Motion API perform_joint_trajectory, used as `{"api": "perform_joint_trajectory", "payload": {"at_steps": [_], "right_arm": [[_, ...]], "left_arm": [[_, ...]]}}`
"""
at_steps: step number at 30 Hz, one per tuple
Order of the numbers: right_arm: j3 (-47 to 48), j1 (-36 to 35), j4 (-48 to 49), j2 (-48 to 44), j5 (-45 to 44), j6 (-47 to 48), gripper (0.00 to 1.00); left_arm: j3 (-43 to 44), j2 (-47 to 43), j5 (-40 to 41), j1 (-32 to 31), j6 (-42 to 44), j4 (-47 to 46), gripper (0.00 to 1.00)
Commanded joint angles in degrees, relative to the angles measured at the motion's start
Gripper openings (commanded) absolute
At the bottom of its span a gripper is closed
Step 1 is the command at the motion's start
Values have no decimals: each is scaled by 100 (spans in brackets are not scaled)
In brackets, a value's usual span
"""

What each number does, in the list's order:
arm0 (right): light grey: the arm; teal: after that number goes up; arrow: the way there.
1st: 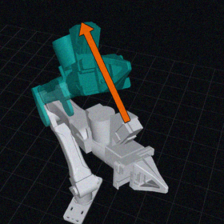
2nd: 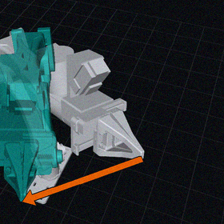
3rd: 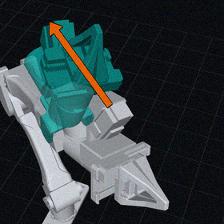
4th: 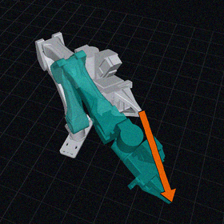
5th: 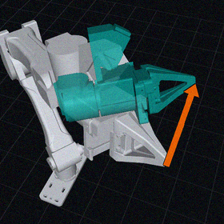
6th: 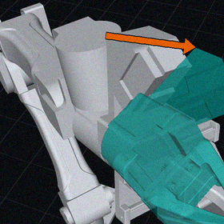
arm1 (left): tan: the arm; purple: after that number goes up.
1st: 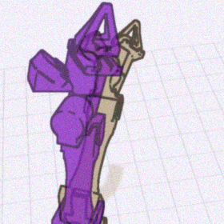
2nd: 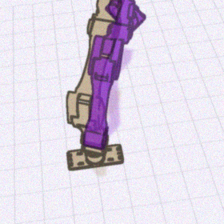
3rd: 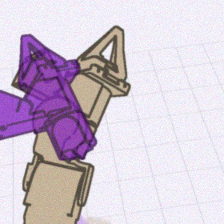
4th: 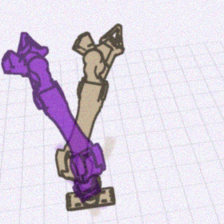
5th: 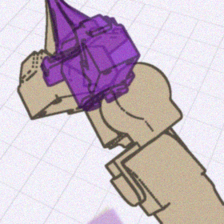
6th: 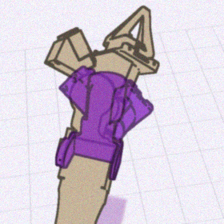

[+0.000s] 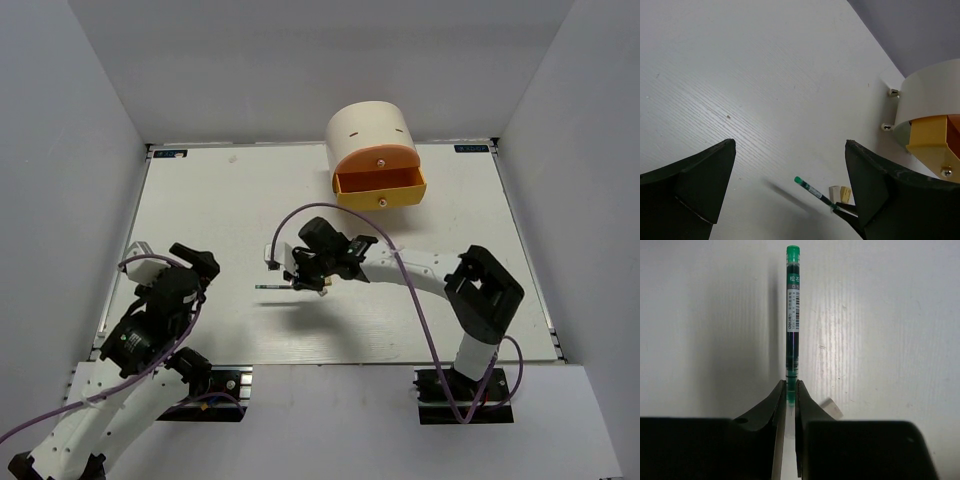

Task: Sort the stationery into containers
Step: Grab a piece of stationery with the right arm, then place the stationery into the container

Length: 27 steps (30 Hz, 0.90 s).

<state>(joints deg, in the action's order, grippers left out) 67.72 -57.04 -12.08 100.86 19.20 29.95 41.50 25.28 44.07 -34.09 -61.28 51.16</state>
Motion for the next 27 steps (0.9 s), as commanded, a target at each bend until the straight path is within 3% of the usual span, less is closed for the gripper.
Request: {"api": "perform_joint_trajectory", "payload": {"at_steps": [1,16,27], "right_arm": [[206,165,56,-330,-214,-69,2],[874,1678,267,-1314,-865,352,1],[1243,2705,276,-1394,-778,1179,0]], "left_arm": [[-54,65,-13,16,72,-123,100],[-335,443,-434,-46,248,-1028,100],[-572,944,-813,-46,467,-1731,100]]}}
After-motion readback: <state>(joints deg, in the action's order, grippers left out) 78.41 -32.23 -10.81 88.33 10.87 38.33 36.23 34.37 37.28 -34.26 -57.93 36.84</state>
